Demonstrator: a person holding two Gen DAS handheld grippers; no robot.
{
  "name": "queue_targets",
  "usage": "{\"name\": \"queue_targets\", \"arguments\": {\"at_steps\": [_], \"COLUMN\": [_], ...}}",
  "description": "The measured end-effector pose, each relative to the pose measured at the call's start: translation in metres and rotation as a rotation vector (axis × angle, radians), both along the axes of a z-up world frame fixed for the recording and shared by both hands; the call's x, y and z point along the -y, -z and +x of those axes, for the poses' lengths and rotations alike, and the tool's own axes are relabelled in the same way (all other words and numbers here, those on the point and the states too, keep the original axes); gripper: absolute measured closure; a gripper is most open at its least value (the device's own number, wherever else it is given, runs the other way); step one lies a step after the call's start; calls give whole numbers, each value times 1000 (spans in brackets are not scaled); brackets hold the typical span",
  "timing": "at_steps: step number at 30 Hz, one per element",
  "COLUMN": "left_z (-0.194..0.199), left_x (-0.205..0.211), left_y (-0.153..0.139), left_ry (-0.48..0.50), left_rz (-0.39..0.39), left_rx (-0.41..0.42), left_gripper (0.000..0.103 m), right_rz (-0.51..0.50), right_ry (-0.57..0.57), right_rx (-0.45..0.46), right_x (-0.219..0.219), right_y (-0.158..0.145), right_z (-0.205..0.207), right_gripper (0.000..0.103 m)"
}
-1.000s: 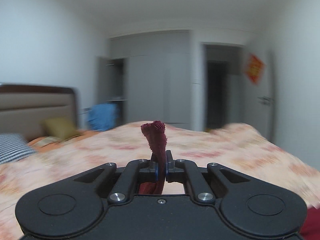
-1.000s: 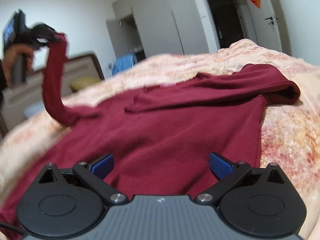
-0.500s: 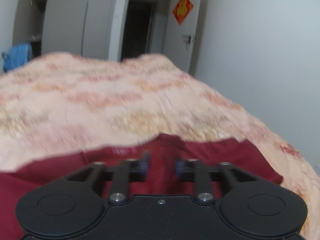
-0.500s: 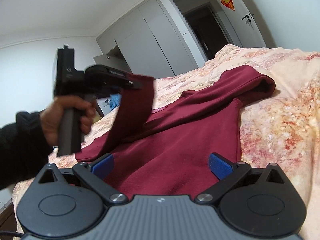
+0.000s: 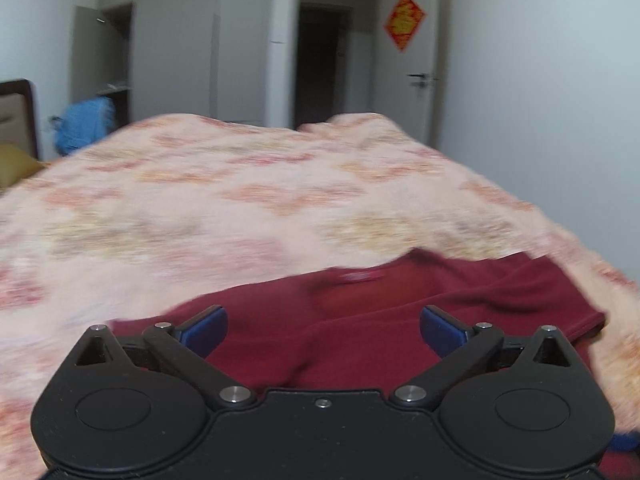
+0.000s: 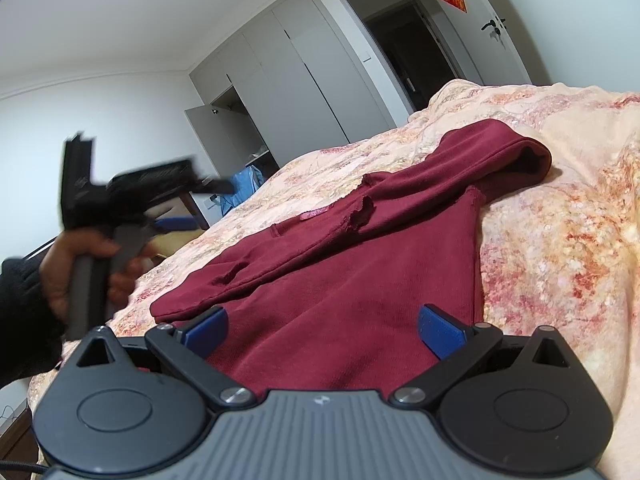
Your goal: Fold small clothes
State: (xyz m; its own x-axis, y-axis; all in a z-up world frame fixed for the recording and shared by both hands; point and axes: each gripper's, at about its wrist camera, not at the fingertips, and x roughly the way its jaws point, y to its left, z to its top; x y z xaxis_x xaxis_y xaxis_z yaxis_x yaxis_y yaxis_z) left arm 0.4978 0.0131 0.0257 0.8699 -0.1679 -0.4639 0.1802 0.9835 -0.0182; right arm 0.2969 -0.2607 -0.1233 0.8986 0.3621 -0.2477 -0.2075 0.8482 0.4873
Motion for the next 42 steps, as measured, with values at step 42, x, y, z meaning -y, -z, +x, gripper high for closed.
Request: {"name": "queue_targets", "arguments": {"at_steps": [42], "left_z": [-26], "left_x": [-134], "left_y": [61], "left_ry": [-363], "left_rz": [77], "left_rx": [39], "left_gripper": [1], "right_rz": [-562], "right_ry": [281], "right_rx": [-146], "right_x": [-54], "right_y": [-30], "right_z": [159], "right_gripper": [0]}}
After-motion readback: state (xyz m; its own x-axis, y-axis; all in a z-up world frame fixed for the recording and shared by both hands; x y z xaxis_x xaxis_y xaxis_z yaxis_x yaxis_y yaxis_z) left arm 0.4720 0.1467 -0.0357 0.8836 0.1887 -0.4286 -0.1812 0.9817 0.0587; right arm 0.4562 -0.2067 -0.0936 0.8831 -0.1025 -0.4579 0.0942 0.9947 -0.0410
